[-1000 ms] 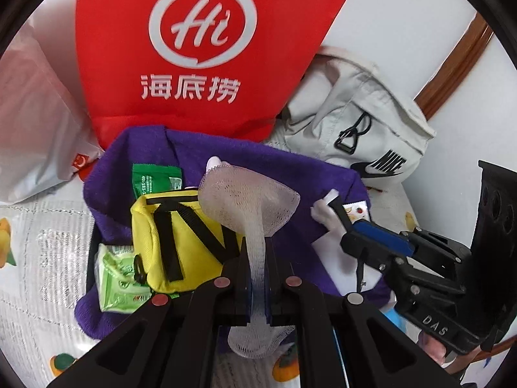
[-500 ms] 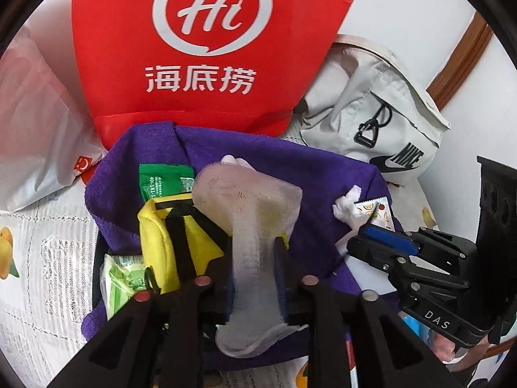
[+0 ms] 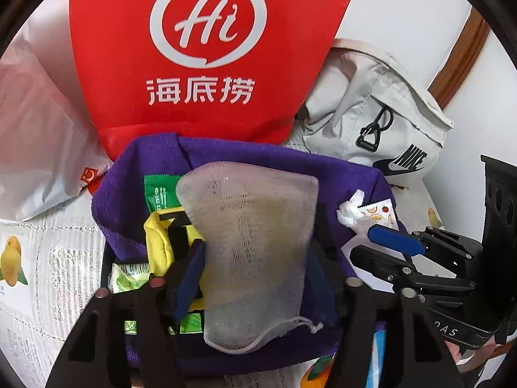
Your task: Organize soft objects
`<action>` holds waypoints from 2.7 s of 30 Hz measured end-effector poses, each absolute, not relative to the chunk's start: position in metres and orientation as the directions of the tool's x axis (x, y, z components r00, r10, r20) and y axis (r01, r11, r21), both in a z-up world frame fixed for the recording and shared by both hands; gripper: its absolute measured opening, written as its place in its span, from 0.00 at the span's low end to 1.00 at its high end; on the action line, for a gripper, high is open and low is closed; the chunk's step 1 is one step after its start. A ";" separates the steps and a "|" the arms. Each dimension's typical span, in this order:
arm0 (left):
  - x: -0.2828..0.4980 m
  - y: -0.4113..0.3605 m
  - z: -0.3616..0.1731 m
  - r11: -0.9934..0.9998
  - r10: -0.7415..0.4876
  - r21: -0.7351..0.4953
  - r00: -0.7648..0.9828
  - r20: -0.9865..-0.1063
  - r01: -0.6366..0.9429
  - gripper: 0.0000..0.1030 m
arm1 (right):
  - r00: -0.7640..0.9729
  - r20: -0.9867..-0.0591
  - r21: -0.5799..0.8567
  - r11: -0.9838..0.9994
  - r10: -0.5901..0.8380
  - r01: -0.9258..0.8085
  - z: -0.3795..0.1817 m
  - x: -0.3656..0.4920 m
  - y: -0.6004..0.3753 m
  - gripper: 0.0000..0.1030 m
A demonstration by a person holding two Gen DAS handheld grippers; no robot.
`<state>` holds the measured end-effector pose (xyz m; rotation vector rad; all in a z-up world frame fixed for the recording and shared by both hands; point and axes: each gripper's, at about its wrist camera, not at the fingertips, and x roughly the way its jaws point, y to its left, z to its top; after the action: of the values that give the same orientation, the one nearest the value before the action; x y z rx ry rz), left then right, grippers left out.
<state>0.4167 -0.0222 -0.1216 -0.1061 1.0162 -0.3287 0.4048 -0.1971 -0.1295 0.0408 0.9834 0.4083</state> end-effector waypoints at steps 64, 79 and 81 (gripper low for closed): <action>0.014 -0.011 -0.007 0.998 -0.048 -0.008 0.741 -0.670 0.057 0.99 | 0.764 -0.624 0.106 0.986 0.165 -0.126 -0.039 0.023 -0.224 0.96; -0.002 -0.012 -0.004 0.998 -0.043 -0.001 0.753 -0.656 0.057 0.99 | 0.783 -0.603 0.078 0.988 0.152 -0.132 -0.036 0.001 -0.224 0.96; -0.003 -0.012 -0.004 0.999 -0.039 0.001 0.755 -0.655 0.053 0.99 | 0.783 -0.602 0.074 0.988 0.154 -0.137 -0.036 0.000 -0.223 0.96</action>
<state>-0.0026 -0.0119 -0.0044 0.0194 0.7134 -0.0502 0.0004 -0.2227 -0.0362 0.0270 0.6522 0.1570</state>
